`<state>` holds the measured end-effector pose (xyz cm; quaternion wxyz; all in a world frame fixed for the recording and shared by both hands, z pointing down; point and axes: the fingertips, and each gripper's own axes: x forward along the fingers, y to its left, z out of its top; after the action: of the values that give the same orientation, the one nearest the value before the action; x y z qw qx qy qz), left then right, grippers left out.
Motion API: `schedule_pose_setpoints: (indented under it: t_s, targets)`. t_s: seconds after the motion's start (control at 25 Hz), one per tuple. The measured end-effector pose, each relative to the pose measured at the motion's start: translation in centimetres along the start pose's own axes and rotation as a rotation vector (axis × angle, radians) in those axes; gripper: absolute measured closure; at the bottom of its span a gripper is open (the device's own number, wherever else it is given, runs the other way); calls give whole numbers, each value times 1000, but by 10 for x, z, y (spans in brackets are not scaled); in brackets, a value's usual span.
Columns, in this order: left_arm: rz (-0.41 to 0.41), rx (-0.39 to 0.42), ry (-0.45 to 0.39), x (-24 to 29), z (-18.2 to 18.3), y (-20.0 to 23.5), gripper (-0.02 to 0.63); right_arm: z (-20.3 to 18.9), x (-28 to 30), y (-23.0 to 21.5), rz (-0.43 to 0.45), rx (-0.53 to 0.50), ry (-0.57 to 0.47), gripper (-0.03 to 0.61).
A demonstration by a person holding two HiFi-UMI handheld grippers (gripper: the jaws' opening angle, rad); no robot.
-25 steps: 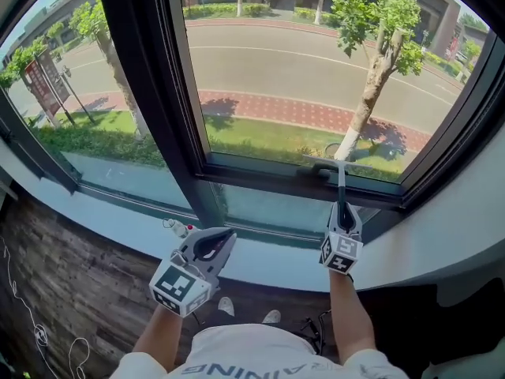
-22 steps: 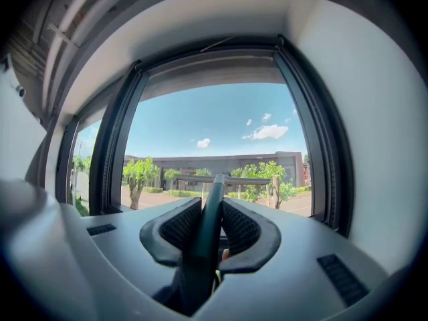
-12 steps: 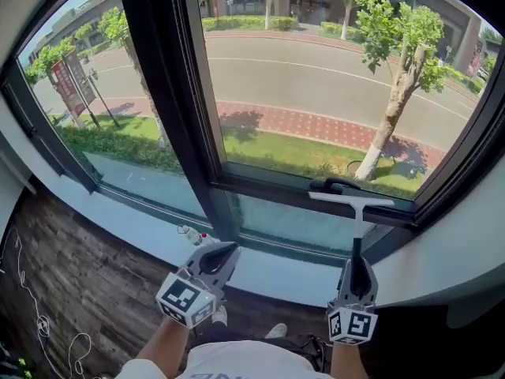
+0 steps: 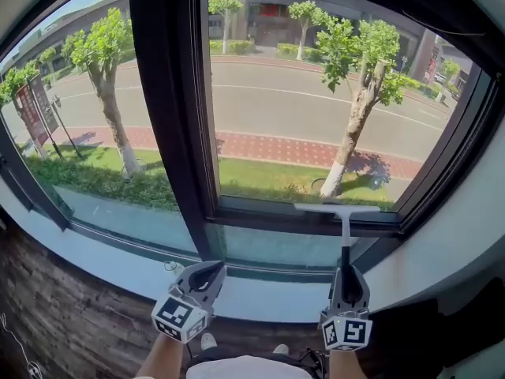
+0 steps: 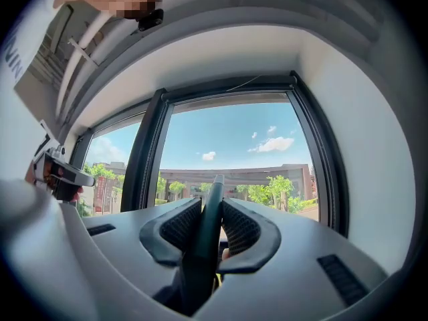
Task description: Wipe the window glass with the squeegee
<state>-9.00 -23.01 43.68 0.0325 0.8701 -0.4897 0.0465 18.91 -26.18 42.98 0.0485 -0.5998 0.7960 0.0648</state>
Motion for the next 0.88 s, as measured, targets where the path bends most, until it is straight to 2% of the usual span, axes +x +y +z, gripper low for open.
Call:
schedule_pose_setpoints:
  t_s: [0.16, 0.32, 0.44, 0.56, 0.64, 0.76, 0.88]
  targets:
    - [-33, 39, 0, -40, -8, 50, 597, 46, 27, 55, -42, 0, -86, 479]
    - [-77, 50, 7, -68, -17, 89, 597, 153, 88, 92, -81, -80, -312, 479]
    - [-106, 59, 10, -81, -17, 106, 595, 226, 131, 104, -94, -94, -410, 479]
    - [-129, 40, -1, -86, -9, 117, 595, 277, 164, 105, -112, -69, -433, 479]
    - [-145, 23, -13, -85, -5, 117, 595, 302, 181, 103, -136, -93, -437, 479]
    - [-161, 29, -16, -79, -2, 115, 595, 329, 201, 97, -166, -134, -436, 479]
    - [-162, 32, -17, -71, 2, 112, 595, 347, 221, 94, -161, -140, -424, 479]
